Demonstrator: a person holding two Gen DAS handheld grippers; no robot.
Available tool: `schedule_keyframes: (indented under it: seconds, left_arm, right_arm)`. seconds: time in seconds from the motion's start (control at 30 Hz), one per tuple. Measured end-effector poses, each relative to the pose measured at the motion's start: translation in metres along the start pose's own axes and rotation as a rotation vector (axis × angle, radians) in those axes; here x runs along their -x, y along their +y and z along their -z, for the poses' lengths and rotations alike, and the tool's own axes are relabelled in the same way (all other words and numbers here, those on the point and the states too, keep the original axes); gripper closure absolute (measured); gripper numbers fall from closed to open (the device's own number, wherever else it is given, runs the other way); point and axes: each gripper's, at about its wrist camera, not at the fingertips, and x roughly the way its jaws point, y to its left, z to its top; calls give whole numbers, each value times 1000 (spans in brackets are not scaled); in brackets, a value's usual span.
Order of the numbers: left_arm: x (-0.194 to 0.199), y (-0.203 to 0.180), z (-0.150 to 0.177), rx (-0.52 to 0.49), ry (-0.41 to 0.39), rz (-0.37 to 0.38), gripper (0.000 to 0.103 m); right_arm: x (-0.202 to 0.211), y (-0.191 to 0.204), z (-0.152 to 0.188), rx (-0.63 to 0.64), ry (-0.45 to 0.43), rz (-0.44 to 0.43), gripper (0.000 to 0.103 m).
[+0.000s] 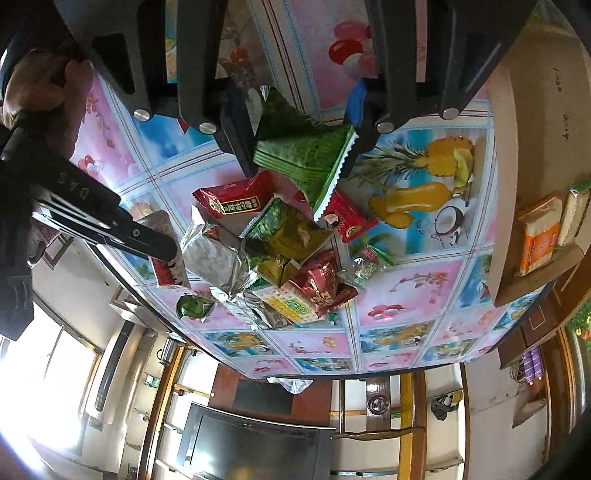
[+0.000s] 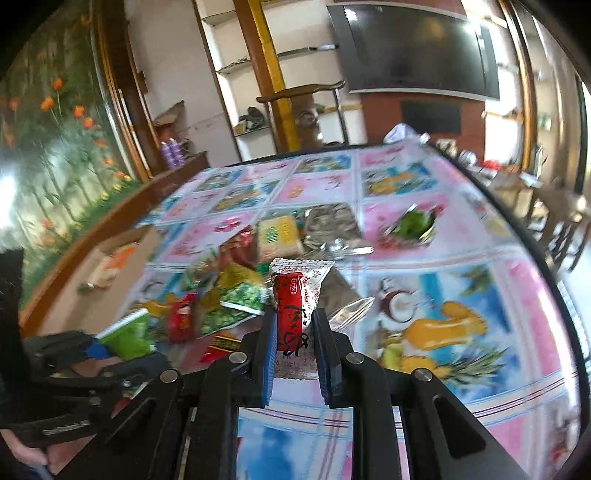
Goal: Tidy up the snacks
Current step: 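Grasp the green snack bag with the left gripper while the right holds the red snack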
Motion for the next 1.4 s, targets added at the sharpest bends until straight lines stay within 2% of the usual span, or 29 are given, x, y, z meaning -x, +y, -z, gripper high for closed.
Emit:
schedule_keyframes:
  seconds: [0.27, 1.4]
  left_arm:
    - [2, 0, 0, 1, -2, -6, 61]
    - [18, 5, -3, 3, -41, -1, 61]
  right_arm:
    - [4, 5, -2, 47, -25, 76, 83]
    - [16, 16, -2, 89, -56, 203, 83]
